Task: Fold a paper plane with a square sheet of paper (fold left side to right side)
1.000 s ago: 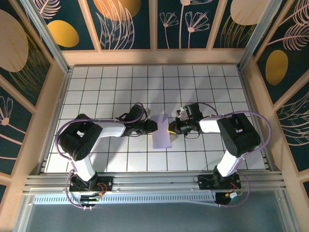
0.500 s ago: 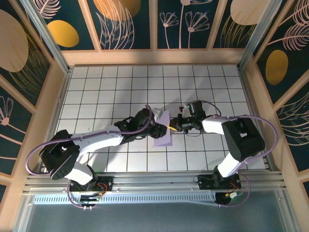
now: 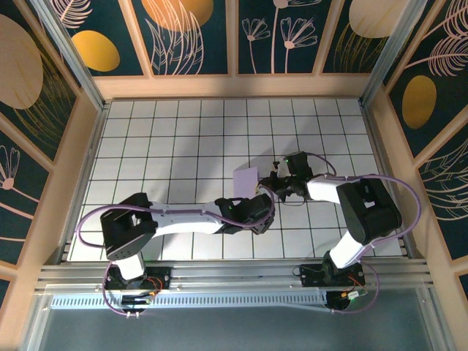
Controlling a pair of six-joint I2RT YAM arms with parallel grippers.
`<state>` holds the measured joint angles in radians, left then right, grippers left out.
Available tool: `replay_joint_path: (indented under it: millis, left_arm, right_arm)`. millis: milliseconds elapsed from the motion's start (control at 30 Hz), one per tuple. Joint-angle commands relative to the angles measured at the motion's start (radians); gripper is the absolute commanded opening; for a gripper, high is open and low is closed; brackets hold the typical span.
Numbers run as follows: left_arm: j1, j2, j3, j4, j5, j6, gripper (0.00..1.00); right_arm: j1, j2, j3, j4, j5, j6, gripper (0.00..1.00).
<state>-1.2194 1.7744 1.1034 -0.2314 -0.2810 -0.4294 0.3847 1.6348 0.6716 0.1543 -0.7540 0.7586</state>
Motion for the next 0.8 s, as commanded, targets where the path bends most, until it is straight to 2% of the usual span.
replay_joint_path:
  millis: [0, 100, 167, 367, 467, 600, 767]
  left_arm:
    - [-0.003, 0.037, 0.037, -0.081, -0.097, 0.014, 0.64]
    - [-0.002, 0.06, 0.051, -0.091, -0.11, 0.017, 0.63]
    - [-0.001, 0.071, 0.058, -0.1, -0.126, 0.018, 0.57]
    - [-0.002, 0.054, 0.056, -0.089, -0.125, 0.019, 0.22]
    - [-0.002, 0.043, 0.055, -0.088, -0.11, 0.012, 0.09]
    - [0.001, 0.026, 0.049, -0.087, -0.091, -0.001, 0.01]
    - [0.046, -0.013, 0.019, -0.038, 0.02, -0.024, 0.0]
  right_arm:
    - [-0.01, -0.024, -0.007, 0.001, -0.015, 0.008, 0.0]
    - [-0.01, -0.024, -0.007, 0.001, -0.016, 0.006, 0.0]
    - [-0.01, -0.023, -0.008, 0.0, -0.015, 0.004, 0.0]
    - [-0.01, -0.014, 0.003, -0.023, 0.002, -0.017, 0.0]
    - [-0.012, -0.008, 0.027, -0.052, 0.009, -0.047, 0.01]
    - [-0.023, -0.008, 0.095, -0.133, 0.035, -0.109, 0.15]
    - [-0.067, -0.059, 0.153, -0.211, 0.092, -0.181, 0.32]
